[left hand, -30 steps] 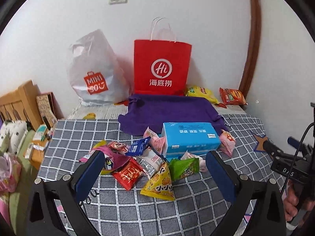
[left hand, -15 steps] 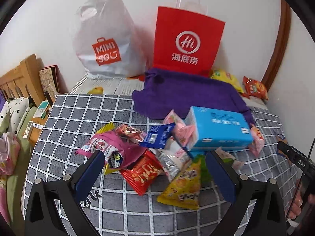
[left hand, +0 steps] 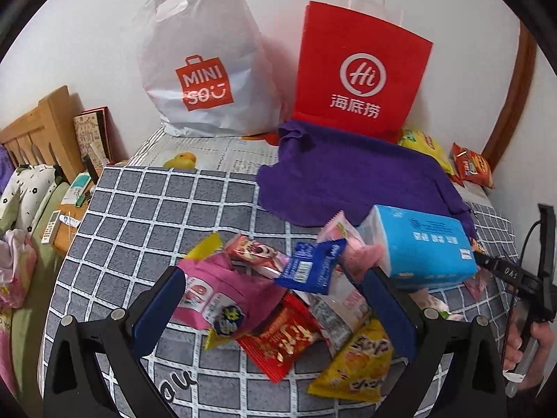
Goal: Organize snacks
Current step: 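Grasp the panda-print snack packet with the right gripper while the left grasps the pink packet, then carry both held packets up onto the purple towel with both grippers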
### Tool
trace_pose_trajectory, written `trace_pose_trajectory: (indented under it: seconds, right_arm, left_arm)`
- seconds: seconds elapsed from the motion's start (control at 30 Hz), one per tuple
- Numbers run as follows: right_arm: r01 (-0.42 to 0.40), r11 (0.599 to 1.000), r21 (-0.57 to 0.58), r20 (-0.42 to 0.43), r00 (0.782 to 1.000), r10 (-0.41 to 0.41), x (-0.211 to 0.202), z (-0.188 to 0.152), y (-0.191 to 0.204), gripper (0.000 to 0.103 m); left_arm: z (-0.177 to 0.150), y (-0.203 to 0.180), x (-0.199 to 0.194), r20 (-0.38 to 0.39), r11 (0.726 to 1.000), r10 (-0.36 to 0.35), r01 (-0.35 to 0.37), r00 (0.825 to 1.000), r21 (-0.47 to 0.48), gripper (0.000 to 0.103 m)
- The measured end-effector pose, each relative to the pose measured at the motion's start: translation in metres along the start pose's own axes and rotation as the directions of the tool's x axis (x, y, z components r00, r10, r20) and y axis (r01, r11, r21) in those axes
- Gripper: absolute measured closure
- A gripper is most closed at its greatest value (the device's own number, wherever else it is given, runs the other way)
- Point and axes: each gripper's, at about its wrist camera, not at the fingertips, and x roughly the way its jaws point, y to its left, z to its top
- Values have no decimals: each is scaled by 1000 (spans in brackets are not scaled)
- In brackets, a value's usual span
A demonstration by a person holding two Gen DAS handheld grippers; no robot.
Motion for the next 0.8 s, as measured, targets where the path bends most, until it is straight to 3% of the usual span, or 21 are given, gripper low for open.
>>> trace_pose_trajectory:
  seconds: [0.13, 0.2, 0.23, 0.3, 0.33, 0.8]
  right_arm:
    - [-21, 1000, 15, -63, 998, 22, 20, -5, -4, 32]
    - [5, 1000, -17, -41, 999, -6, 19, -7, 1, 32]
    - [23, 999, -39, -41, 999, -25, 20, -7, 3, 35]
    - [49, 995, -90, -34, 998, -52, 19, -10, 10, 57]
    - [62, 992, -111, -31, 997, -66, 18, -12, 12, 61]
    - [80, 986, -147, -7, 997, -82, -10, -44, 5, 61]
  left_arm:
    - [1, 9, 6, -2, 1000, 11, -11, 1000, -13, 0]
    - [1, 15, 10, -16, 1000, 23, -23, 1000, -17, 0]
    - [0, 17, 12, -23, 999, 29, -29, 999, -18, 0]
    - [-3, 21, 15, -36, 999, 33, -34, 999, -20, 0]
    - [-4, 23, 16, -44, 999, 36, -37, 998, -22, 0]
    - [-8, 45, 43, -107, 993, 97, -104, 990, -63, 0]
